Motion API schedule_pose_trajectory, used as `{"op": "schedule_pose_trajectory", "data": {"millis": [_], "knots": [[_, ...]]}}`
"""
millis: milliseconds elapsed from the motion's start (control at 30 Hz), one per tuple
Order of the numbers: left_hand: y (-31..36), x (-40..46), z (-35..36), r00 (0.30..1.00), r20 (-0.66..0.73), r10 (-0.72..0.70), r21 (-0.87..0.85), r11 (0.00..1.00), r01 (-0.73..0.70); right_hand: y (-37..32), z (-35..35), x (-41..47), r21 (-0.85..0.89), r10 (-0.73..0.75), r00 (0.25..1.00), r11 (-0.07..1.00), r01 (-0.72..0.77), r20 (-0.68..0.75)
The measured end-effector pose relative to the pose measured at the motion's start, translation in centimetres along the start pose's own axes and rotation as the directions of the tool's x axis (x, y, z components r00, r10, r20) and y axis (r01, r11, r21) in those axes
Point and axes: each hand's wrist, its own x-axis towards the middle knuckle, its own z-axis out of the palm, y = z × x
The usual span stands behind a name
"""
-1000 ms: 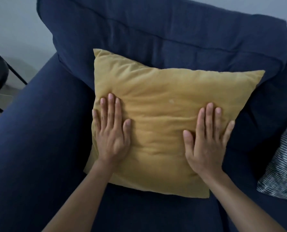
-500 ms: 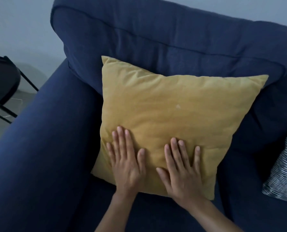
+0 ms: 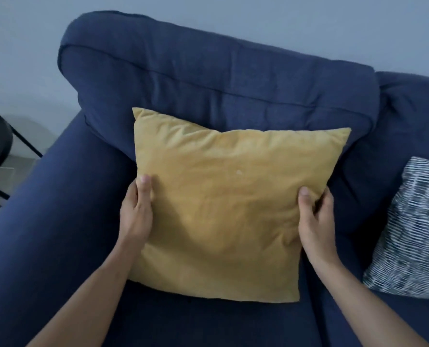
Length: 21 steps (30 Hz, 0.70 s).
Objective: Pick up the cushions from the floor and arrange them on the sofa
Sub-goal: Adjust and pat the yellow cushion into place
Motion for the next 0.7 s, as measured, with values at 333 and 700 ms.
{"op": "schedule_pose_trajectory", "data": {"millis": [333, 700], "knots": [[1.7, 2.1, 1.4, 0.969, -0.235, 0.076, 0.282, 0.959, -0.007, -1.9, -0.1, 2.2, -0.134, -0.068, 0.985, 0.99, 0.046, -0.158], [7.4, 1.0, 8.5, 0.548, 0.415, 0.727, 0.592, 0.242, -0.769, -7.2, 6.0, 0.8, -0.692, -0.571, 0.661, 0.21, 0.691, 0.487]]}}
